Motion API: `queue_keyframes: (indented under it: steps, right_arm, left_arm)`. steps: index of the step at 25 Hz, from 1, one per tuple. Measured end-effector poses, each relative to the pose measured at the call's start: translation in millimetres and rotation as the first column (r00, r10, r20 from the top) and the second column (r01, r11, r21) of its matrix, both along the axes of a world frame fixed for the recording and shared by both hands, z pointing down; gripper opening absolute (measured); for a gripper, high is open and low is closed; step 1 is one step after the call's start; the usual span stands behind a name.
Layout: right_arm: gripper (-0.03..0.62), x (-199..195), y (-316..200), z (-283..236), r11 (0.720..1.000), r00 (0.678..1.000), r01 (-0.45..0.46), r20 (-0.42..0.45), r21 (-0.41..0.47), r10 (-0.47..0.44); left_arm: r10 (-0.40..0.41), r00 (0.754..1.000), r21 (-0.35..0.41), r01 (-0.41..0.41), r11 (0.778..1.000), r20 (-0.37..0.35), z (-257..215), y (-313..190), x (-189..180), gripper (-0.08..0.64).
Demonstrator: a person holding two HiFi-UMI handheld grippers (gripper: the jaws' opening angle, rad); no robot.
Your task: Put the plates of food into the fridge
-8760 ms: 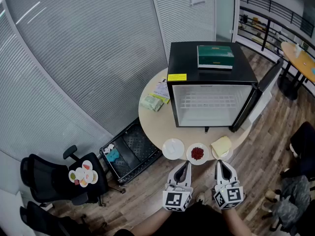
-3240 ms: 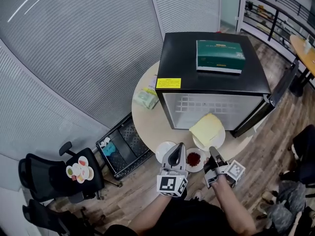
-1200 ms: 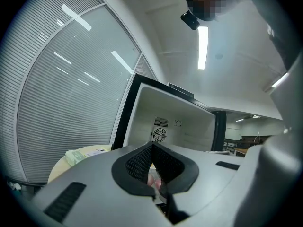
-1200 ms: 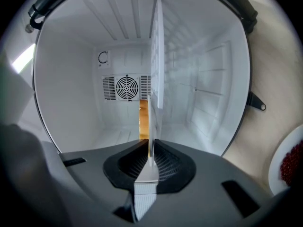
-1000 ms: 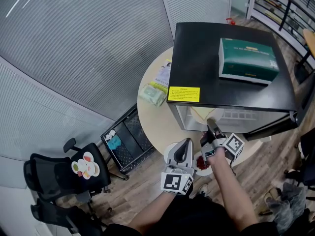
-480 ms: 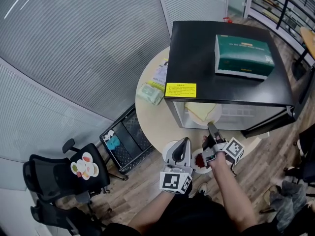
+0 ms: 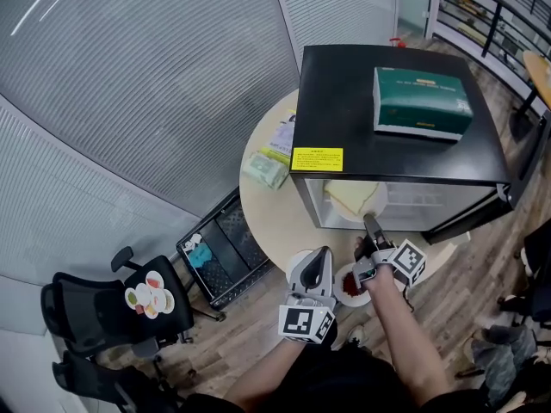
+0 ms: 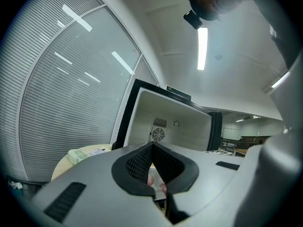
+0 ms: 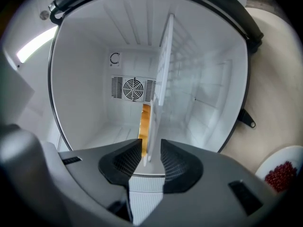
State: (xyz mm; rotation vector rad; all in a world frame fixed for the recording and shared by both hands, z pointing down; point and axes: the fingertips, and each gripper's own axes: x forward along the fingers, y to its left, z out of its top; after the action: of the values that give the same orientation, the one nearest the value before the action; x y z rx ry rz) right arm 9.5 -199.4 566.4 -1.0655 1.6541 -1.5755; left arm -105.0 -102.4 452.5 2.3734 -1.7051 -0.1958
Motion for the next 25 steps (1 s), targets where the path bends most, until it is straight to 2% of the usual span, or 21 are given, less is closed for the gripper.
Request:
queue_keyframes:
  steps: [6, 14, 17, 20, 25]
  right_arm:
    - [0.107, 8, 3, -13, 0.999, 0.999, -0.024, -0.031, 0.044, 0.025]
    - [0.107, 30, 24, -15, 0.997, 0.981, -0.022, -0.192, 0.077, 0.037]
    - [0.106, 35, 36, -16, 0.996, 0.948, 0.013, -0.319, 0.09, 0.016]
    - [0.069, 43, 45, -21, 0.99, 0.891, 0.038, -0.453, 0.134, 0.027]
    - [0.014, 54, 55, -19, 0.985, 0.815, 0.062, -0.577, 0.161, 0.043]
  left_arm:
    - [0.002, 1.0, -0.002, -0.002, 1.0, -0.003, 1, -2, -1, 0.005]
    - [0.014, 1.0, 0.007, -0.014, 1.0, -0.01, -3, 2, 10, 0.003]
    - [0.022, 1.0, 0.007, -0.022, 1.0, -0.011, -2, 8, 14, 0.003]
    - [0.026, 1.0, 0.009, -0.026, 1.0, -0.005, -3, 10, 17, 0.003]
    - [0.025, 1.0, 0.01, -0.025, 1.0, -0.001, -4, 14, 18, 0.004]
